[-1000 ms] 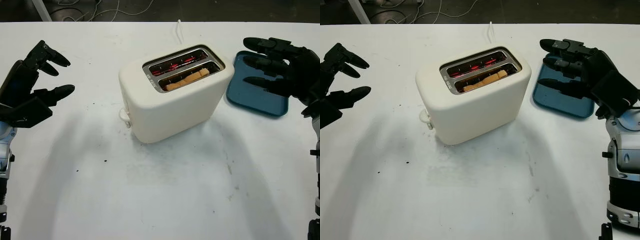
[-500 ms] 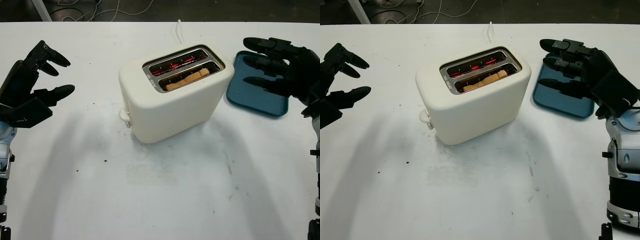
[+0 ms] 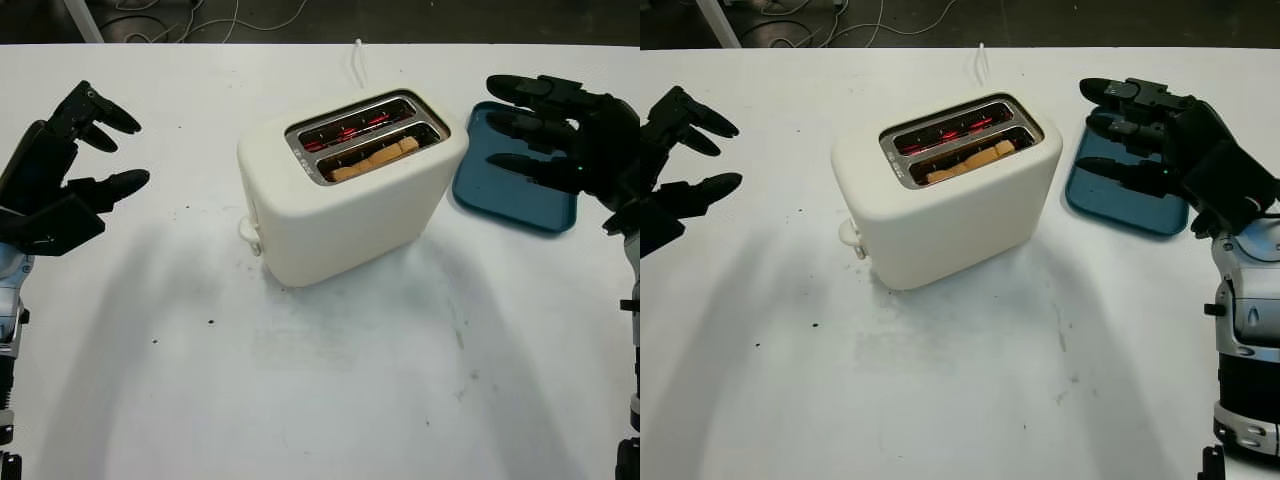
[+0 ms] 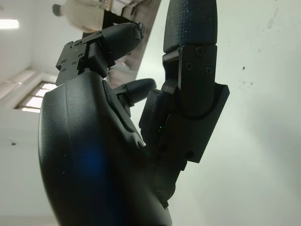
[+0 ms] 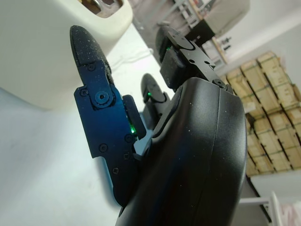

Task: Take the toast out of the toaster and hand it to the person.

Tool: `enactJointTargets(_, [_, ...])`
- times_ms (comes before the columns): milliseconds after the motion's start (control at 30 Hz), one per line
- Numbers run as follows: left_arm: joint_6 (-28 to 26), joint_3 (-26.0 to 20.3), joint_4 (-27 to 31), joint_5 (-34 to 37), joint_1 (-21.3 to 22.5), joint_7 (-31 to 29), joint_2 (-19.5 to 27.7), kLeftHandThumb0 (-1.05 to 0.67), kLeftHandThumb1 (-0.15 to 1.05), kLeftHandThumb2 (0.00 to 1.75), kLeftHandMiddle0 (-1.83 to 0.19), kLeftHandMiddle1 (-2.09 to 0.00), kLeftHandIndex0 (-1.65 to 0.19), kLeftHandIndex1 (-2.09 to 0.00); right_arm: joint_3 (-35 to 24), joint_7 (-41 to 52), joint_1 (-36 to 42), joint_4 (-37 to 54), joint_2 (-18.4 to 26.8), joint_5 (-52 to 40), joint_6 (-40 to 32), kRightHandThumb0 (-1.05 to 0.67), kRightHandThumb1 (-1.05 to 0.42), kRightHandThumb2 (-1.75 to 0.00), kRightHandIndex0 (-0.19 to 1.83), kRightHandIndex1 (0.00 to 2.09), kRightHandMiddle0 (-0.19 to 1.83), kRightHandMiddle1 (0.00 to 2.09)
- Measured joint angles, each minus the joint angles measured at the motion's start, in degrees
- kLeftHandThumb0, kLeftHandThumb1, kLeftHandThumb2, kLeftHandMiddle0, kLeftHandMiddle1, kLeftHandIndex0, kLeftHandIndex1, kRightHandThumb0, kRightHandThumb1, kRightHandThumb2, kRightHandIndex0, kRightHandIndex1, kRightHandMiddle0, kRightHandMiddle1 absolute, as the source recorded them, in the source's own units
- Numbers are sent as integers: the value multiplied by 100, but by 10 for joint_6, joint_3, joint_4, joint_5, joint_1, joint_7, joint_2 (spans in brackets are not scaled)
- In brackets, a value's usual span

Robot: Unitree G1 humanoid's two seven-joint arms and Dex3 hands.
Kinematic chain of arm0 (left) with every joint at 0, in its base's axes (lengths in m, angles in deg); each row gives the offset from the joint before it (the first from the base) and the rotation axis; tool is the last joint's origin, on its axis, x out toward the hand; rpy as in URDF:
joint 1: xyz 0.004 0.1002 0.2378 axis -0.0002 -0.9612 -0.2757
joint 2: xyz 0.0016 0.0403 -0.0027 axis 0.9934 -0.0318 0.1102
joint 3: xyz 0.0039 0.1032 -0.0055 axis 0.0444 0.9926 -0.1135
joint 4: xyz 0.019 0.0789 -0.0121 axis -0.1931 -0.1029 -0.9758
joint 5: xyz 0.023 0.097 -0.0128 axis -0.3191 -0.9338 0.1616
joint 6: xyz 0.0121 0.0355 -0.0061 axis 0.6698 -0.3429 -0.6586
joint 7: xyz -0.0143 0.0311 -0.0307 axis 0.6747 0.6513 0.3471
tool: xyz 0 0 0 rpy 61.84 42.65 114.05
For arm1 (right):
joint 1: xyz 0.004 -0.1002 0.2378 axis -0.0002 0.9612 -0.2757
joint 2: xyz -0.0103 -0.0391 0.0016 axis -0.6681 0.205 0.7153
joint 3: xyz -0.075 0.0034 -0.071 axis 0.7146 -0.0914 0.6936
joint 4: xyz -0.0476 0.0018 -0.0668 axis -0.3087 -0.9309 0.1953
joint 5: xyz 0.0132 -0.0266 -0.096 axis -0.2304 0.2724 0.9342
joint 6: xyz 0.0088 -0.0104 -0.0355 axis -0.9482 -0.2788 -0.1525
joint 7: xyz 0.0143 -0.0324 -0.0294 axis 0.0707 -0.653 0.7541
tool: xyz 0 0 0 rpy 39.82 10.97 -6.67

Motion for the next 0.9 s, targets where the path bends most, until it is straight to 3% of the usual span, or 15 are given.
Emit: enactJointTargets(900, [0,0,0,0,0,0,0,-105,92,41,0,-169,0,-153,0,0,0,0,0,0,0,-62,-81,0,53,0,51,0])
